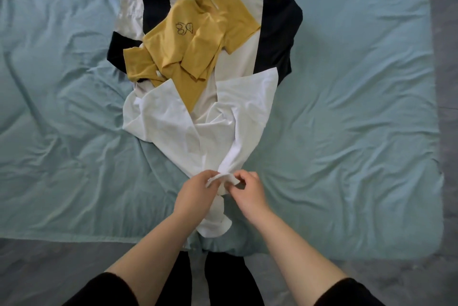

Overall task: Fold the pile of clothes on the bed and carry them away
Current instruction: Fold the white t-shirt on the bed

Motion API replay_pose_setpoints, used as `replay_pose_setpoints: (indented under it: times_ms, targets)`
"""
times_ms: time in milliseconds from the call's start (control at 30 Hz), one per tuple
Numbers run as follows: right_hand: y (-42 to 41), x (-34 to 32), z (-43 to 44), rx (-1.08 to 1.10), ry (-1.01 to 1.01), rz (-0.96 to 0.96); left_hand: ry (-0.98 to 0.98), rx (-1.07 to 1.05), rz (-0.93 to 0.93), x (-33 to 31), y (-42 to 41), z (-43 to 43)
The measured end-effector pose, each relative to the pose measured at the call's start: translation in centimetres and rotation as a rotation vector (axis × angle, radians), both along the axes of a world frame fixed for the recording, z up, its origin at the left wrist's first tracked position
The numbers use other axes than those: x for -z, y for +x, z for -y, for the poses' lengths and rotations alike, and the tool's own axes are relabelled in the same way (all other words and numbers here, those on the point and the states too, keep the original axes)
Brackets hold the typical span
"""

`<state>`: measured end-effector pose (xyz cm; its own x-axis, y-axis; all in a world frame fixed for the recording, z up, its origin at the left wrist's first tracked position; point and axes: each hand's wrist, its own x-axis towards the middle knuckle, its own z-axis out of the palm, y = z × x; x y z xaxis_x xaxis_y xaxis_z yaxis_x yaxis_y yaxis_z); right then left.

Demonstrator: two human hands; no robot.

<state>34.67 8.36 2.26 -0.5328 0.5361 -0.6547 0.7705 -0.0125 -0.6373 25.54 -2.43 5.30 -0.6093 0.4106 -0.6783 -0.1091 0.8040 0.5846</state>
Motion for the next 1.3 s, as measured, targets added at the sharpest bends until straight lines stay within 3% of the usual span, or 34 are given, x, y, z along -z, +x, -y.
replay_pose_setpoints:
  times_ms: [100,267,467,600,733,833,900,1067,1167,1300]
  targets:
    - [-1.3,-1.9,-0.3,-0.386,0.32,-0.085,0.101,-0.084,-0.145,-2.3,-1.5,1.4]
    - [-5.6,-3.8,0.0,-0.708,0.369,-0.08,0.254,-0.402,-0.06,-5.9,-4.1,4.5]
    - [-9.2,-4.9,-0.8,-0.884,0.43,0.095,0.224,-0.649,-0.23,-9.0,-8.7,11.2]
    - [-9.3,-6.4,-2.6,-0.775,0.464,0.226,0.239,-0.8,-0.285,-11.4,-10.2,15.0]
    - [-8.7,-9.9,-4.0,-0.431,0.049,0.003,0.225,-0.768,-0.255,-13.3,-11.3,17.1]
    - [-7.1,-13.3,-5.1,-0.368,-0.226,-0.114,0.22,-0.736,-0.252,-14.2,-11.5,17.4]
    - [-5.7,-14.9,-5.8,-0.353,-0.297,-0.159,0.222,-0.704,-0.231,-14.8,-11.4,17.0]
    - [-2.7,-16.9,-7.4,-0.249,-0.229,-0.125,0.256,-0.595,-0.134,-16.1,-11.2,14.4]
    - [-1.4,-17.7,-8.4,-0.146,-0.109,-0.213,0.27,-0.529,-0.087,-17.1,-11.2,12.5]
    - [0.0,-19.6,-9.5,0.002,-0.056,-0.27,0.218,-0.326,-0.17,-18.8,-11.3,9.7]
